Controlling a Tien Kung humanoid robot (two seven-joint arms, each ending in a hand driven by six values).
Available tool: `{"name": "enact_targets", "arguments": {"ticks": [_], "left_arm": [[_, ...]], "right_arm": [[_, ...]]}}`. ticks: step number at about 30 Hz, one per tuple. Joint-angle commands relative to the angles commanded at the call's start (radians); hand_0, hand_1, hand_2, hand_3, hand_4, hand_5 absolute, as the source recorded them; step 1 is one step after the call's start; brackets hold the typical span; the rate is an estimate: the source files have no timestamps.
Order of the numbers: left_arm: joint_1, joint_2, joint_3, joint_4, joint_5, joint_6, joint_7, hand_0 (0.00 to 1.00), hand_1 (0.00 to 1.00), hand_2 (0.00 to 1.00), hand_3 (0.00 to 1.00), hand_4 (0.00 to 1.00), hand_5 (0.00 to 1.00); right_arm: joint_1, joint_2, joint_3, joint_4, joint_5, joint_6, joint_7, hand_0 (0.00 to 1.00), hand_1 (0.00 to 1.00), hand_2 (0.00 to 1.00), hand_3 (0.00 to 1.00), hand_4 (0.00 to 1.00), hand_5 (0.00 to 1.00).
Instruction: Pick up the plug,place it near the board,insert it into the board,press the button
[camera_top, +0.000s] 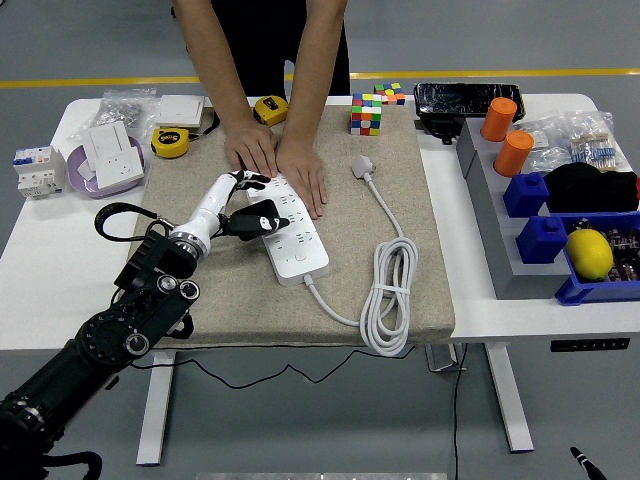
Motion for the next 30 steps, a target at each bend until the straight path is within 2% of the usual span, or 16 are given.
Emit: {"name": "enact_targets", "arguments": {"ticks": [3,4,8,9,10,15,16,25,30], "left_arm": [[0.001,0.002,-0.003,-0.001,0.079,-0.001,0.016,0.830,0.750,0.574,0.562,0.998,0.133],[0.001,0.004,-0.004,-0.002,0.109,-0.002,0.023,0.681,0.583,0.471,0.510,0.998,0.120],[-0.001,0.006,-0.006,0.000,0.193,0.001,0.040,0.681,0.583,0.471,0.510,0.998,0.120],[-0.001,0.006,-0.006,0.000,0.206,0.001,0.042,0.681,0.583,0.471,0.510,0.998,0.120],[-0.001,0.007,-0.006,0.000,0.213,0.001,0.043,0.553,0.415,0.404,0.479,0.970,0.100],[0.001,0.006,-0.002,-0.004,0.211,0.019,0.030,0.553,0.415,0.404,0.479,0.970,0.100],[0.002,0.006,-0.001,-0.005,0.205,0.023,0.026,0.451,0.328,0.354,0.469,0.885,0.047],[0.008,0.013,0.000,-0.005,0.199,0.038,0.015,0.452,0.321,0.347,0.467,0.870,0.040],[0.024,0.018,-0.031,-0.024,0.178,0.030,0.004,0.447,0.325,0.346,0.463,0.869,0.035]], "right_arm": [[-0.001,0.000,0.001,0.000,-0.001,0.000,0.000,0.823,0.743,0.740,0.774,0.998,0.998],[-0.001,0.000,0.002,0.000,-0.002,0.000,-0.001,0.823,0.743,0.741,0.774,0.998,0.998],[-0.002,0.001,0.003,0.000,-0.002,0.000,-0.001,0.823,0.743,0.741,0.774,0.998,0.998],[-0.002,0.001,0.003,0.000,-0.002,0.000,-0.001,0.823,0.743,0.741,0.774,0.998,0.998],[-0.002,0.001,0.003,0.000,-0.002,0.000,-0.001,0.823,0.743,0.741,0.774,0.998,0.998],[-0.001,0.001,0.003,0.000,-0.001,0.000,0.000,0.823,0.743,0.741,0.774,0.998,0.998],[-0.001,0.001,0.003,0.000,-0.001,0.000,0.000,0.823,0.743,0.741,0.774,0.998,0.998],[-0.002,0.001,0.003,0.000,-0.002,0.000,-0.001,0.823,0.743,0.741,0.774,0.998,0.998],[-0.004,0.001,0.002,0.000,-0.001,0.000,-0.001,0.823,0.743,0.741,0.774,0.998,0.998]]}}
